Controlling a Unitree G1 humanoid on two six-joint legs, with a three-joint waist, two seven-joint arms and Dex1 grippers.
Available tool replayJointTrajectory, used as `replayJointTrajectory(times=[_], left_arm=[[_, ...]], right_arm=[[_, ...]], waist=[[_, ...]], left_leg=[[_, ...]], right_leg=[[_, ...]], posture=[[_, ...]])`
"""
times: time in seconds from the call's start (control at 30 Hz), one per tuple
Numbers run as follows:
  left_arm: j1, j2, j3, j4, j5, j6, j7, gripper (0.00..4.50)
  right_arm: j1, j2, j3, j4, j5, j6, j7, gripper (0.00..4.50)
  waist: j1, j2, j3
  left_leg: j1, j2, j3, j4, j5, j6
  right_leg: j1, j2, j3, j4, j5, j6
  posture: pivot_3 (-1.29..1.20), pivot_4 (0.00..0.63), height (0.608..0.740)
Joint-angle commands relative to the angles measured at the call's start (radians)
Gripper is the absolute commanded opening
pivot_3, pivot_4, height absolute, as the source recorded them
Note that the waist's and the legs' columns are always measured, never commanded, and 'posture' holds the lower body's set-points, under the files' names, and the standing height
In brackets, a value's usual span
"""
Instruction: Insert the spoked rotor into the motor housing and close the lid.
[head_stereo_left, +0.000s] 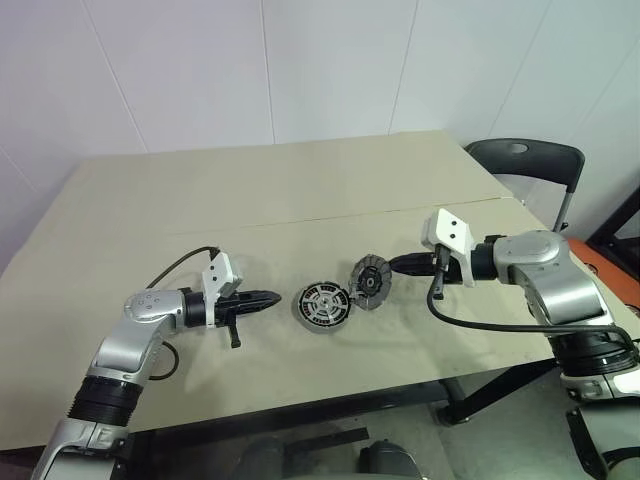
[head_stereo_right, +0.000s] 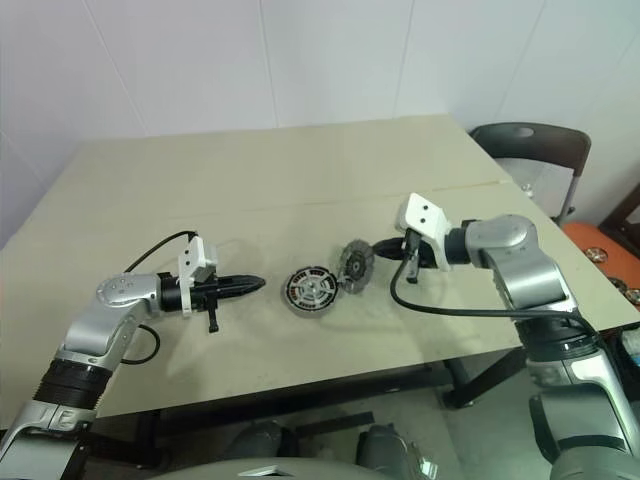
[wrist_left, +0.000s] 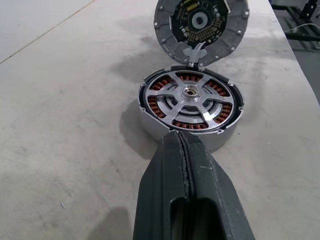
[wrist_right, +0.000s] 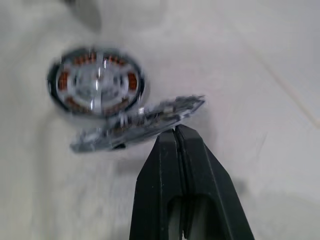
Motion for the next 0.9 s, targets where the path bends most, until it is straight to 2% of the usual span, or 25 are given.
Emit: replayJointTrajectory(times=[0.03, 0.33, 0.57, 0.73, 0.9], left_arm=[[-0.024, 0.001, 0.013, -0.038, -0.007, 0.005, 0.009, 0.0], [-0.038, -0.001, 0.011, -0.014, 0.0, -0.003, 0.013, 0.0], [-0.037, -0.006, 0.011, 0.034, 0.013, -0.044, 0.004, 0.0], [-0.04, -0.01, 0.006, 0.052, 0.019, -0.059, 0.001, 0.0], [-0.046, -0.012, 0.003, 0.083, 0.025, -0.081, -0.006, 0.0]], right_arm=[[-0.034, 0.031, -0.041, -0.048, 0.058, 0.036, -0.03, 0.03], [-0.017, 0.036, -0.021, -0.058, 0.056, 0.046, -0.059, 0.03], [0.009, 0.097, 0.009, -0.089, 0.065, 0.073, -0.099, 0.03], [-0.001, 0.082, 0.063, -0.007, -0.072, -0.037, -0.161, 0.03], [0.008, 0.079, 0.046, -0.016, -0.045, -0.021, -0.133, 0.03]], waist=[[0.0, 0.0, 0.0], [0.0, 0.0, 0.0], [-0.002, 0.0, 0.0], [-0.002, 0.0, 0.0], [-0.001, 0.0, 0.0]], left_leg=[[0.0, 0.0, 0.0, 0.0, 0.0, 0.0], [0.0, 0.0, 0.0, 0.0, 0.0, 0.0], [0.0, 0.0, 0.0, 0.0, 0.0, 0.0], [0.0, 0.0, 0.0, 0.0, 0.0, 0.0], [0.0, 0.0, 0.0, 0.0, 0.0, 0.0]], right_leg=[[0.0, 0.0, 0.0, 0.0, 0.0, 0.0], [0.0, 0.0, 0.0, 0.0, 0.0, 0.0], [0.0, 0.0, 0.0, 0.0, 0.0, 0.0], [0.0, 0.0, 0.0, 0.0, 0.0, 0.0], [0.0, 0.0, 0.0, 0.0, 0.0, 0.0]], posture=[[0.0, 0.0, 0.74], [0.0, 0.0, 0.74], [0.0, 0.0, 0.74], [0.0, 0.0, 0.74], [0.0, 0.0, 0.74]])
